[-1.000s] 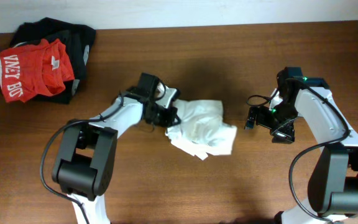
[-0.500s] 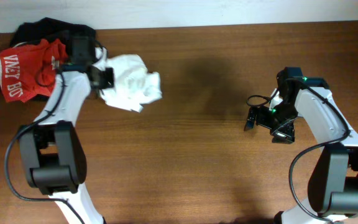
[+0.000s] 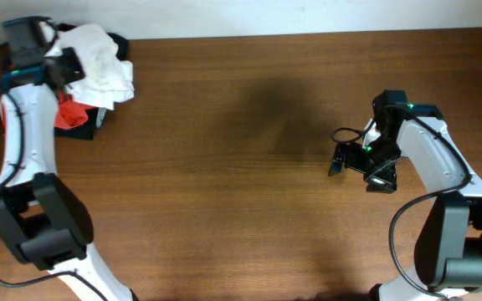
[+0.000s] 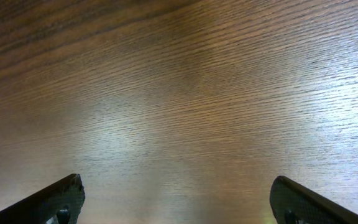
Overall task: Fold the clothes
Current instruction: 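Lift the white bundle with the left gripper and carry it to the top-left pile, then lower the bundle onto the black and red clothes and open the left gripper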
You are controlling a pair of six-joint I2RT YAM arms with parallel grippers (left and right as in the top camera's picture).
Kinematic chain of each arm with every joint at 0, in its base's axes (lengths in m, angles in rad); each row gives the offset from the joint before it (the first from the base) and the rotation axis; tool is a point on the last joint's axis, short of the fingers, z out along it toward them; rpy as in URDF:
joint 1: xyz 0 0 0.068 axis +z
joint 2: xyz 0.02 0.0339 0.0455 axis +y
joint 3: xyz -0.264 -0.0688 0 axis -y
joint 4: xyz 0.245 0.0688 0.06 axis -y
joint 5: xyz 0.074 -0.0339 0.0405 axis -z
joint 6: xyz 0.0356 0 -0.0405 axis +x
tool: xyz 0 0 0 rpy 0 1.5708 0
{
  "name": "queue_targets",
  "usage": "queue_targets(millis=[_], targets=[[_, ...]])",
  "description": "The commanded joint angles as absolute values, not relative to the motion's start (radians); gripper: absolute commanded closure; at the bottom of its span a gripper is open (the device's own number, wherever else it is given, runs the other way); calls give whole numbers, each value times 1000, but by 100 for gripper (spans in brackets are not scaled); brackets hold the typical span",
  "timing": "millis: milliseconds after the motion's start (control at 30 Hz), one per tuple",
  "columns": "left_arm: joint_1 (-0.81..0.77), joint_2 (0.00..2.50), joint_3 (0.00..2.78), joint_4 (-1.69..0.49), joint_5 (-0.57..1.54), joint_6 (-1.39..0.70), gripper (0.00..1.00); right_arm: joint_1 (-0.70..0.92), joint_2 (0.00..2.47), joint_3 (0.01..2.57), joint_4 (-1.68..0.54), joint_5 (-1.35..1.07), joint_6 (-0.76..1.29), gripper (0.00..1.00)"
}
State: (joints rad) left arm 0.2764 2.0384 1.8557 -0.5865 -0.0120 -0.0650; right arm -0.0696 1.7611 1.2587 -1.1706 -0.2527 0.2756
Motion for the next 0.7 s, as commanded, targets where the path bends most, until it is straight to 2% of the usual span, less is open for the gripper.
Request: queue_targets(millis=[0,133,333,567,600,667], targets=[[328,2037,1880,-529,-15,-82,100,-73,1760,1270,-1170,-251,266,1],[336,2001,1880,-497,-17,-121,99,-73,1761,1270,-1170,-251,266,1],[384,1997,1879,-533,-173,-172,98,-73,1760,1270,-1170,-251,266,1],[437,2033,1844,-529,-181,-171,95,-73,1760,1270,-1170,-251,266,1],[447,2054,1844,-527,-181,-171,75,-73,1760,1270,-1170,-251,266,1],[456,2093,1844,-524,-181,-171,28,-73,1760,1270,-1170,-252,266,1]])
